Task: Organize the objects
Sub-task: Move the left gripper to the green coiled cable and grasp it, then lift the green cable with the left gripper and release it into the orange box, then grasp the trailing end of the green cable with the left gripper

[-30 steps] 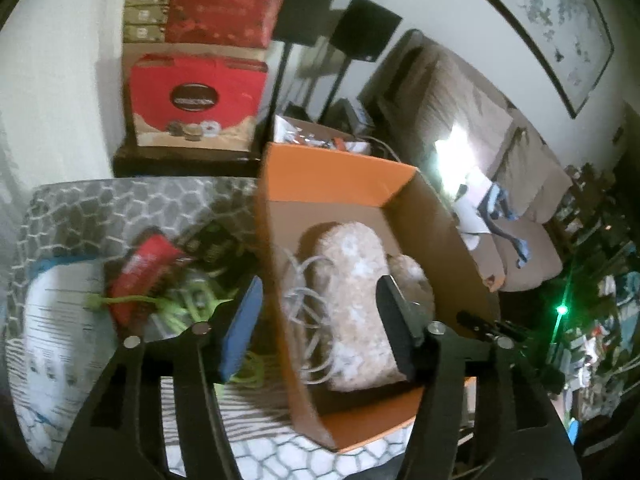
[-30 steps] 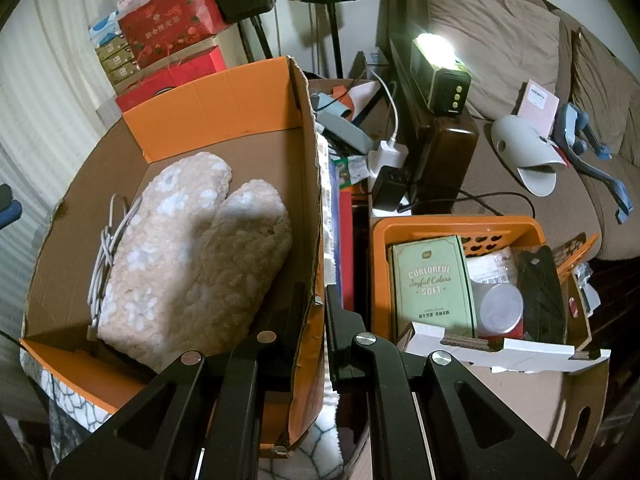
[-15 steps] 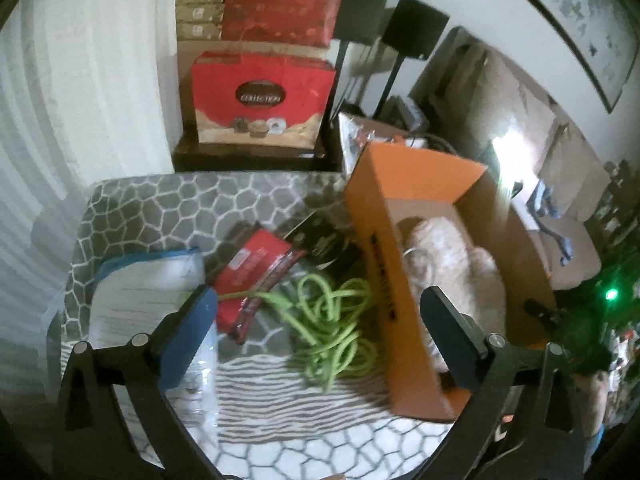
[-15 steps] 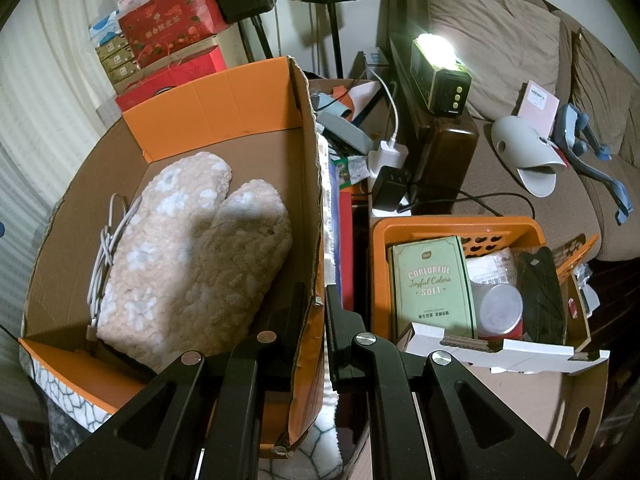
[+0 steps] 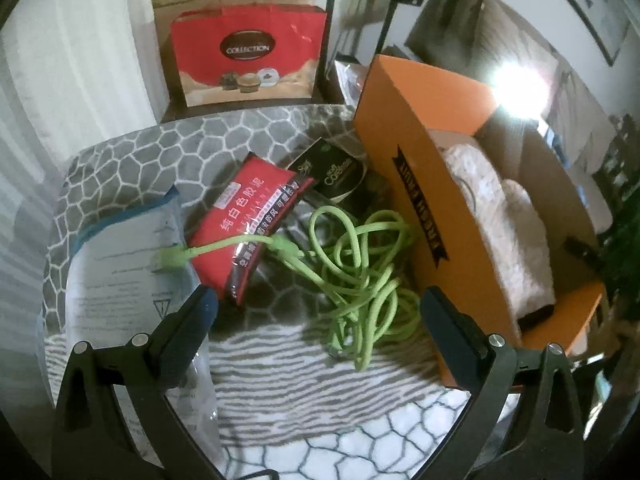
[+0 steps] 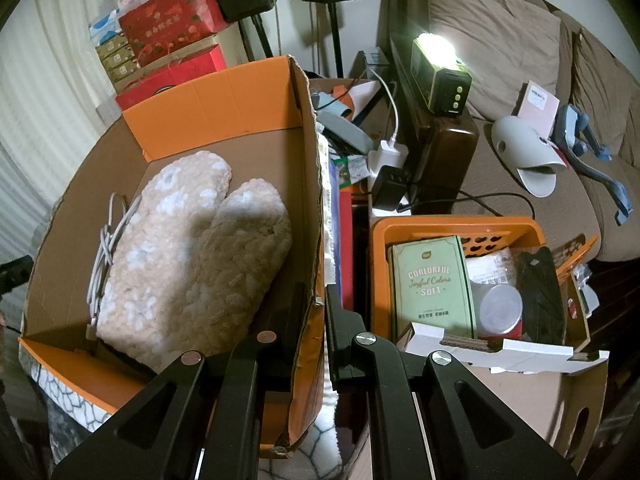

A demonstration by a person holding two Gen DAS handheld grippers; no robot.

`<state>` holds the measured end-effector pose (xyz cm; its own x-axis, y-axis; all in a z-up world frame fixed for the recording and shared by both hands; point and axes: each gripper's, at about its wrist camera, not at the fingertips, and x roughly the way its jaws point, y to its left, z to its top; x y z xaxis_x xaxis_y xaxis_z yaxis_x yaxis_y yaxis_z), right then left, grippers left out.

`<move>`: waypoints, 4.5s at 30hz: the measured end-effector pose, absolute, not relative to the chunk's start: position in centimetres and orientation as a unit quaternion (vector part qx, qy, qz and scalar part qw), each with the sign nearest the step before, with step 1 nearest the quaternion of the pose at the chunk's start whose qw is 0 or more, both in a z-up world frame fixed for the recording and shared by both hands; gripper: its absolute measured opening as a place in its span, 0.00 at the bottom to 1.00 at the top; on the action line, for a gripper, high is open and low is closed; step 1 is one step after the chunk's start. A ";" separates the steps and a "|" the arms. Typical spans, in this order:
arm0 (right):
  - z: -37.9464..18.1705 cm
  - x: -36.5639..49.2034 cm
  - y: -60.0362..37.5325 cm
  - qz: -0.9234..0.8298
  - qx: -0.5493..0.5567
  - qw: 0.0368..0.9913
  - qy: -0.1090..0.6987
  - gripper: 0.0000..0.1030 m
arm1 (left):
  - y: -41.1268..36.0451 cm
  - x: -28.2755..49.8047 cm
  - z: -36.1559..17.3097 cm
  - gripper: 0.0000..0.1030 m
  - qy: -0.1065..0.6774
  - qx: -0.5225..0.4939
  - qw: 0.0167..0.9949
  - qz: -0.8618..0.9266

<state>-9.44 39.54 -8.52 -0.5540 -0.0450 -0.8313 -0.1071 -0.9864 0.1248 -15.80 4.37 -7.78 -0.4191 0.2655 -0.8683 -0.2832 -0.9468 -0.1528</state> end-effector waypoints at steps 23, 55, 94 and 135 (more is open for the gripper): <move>-8.5 -9.5 39.6 0.878 -0.472 0.018 0.081 0.07 | 7.3 -15.3 -11.1 0.50 0.053 -0.531 0.204 0.821; -8.5 -9.5 39.6 0.877 -0.473 0.018 0.080 0.07 | 4.3 -15.7 -0.4 0.10 -0.097 -0.454 0.228 0.856; -8.5 -9.5 39.6 0.877 -0.473 0.019 0.080 0.07 | 22.3 -13.2 -5.7 0.13 0.041 -0.516 0.270 0.812; -8.5 -9.5 39.7 0.877 -0.474 0.019 0.078 0.07 | 4.3 -16.4 -7.4 0.63 0.045 -0.490 0.192 0.849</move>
<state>-9.51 39.67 -8.48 -0.5500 -0.0412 -0.8341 -0.1072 -0.9870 0.1195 -16.42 4.30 -7.38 -0.4453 0.2815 -0.8500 -0.3700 -0.9223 -0.1116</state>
